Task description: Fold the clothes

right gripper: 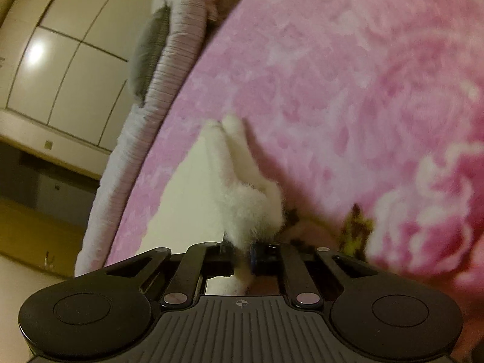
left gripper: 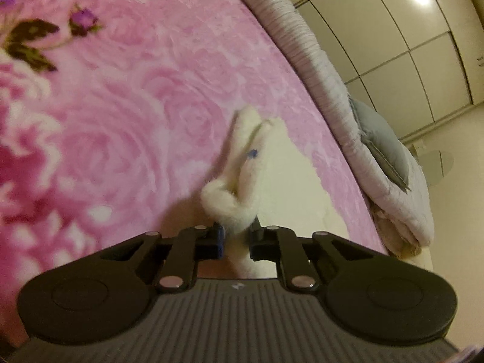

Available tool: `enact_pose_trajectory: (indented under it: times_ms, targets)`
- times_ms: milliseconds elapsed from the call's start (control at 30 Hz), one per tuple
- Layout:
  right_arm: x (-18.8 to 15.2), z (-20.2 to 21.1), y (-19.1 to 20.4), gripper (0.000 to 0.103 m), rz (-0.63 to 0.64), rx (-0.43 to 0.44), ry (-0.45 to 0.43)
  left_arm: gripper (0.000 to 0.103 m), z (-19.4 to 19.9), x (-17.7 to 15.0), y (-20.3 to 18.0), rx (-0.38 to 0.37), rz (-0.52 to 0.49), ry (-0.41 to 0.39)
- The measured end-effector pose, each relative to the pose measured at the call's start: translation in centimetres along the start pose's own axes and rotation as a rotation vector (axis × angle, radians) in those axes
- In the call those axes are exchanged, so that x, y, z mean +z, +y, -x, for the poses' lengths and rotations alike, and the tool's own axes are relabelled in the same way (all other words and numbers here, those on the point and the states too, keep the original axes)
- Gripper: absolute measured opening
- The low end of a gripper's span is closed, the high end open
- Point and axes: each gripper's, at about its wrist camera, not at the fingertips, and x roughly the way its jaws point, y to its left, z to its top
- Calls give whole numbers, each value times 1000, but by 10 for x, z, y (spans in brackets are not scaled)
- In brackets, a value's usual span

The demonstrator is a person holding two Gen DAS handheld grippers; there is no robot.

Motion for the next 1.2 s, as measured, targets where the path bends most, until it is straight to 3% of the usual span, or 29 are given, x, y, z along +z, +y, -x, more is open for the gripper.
enact_pose_trajectory:
  times_ms: [200,367,500,600,700,800,900,1000,1200]
  targets:
    - [-3,40,-21,8,23,-18,63,15,31,-24,6,26,-89,29]
    - [-5,65,-47,25,5,-59,73,26,58,-27,-4,123,-204,-6]
    - [-10,93,-15,30,284,-189,-18,25,77,-35,-34,246,-411,-91]
    - [-34,93,11,30,539,-236,-86,26,66,-54,-53,280,-542,-53]
    - [-56,73,15,30,664,-289,-49,27,60,-71,-68,311,-643,-24]
    - [-66,59,9,30,663,-393,20,26,64,-85,-77,341,-682,-13]
    - [-75,70,17,30,672,-406,42,26,69,-98,-85,370,-722,-3]
    - [-90,83,32,31,734,-364,44,27,73,-112,-94,399,-761,8]
    - [-119,76,51,32,786,-341,110,30,83,-138,-113,438,-836,25]
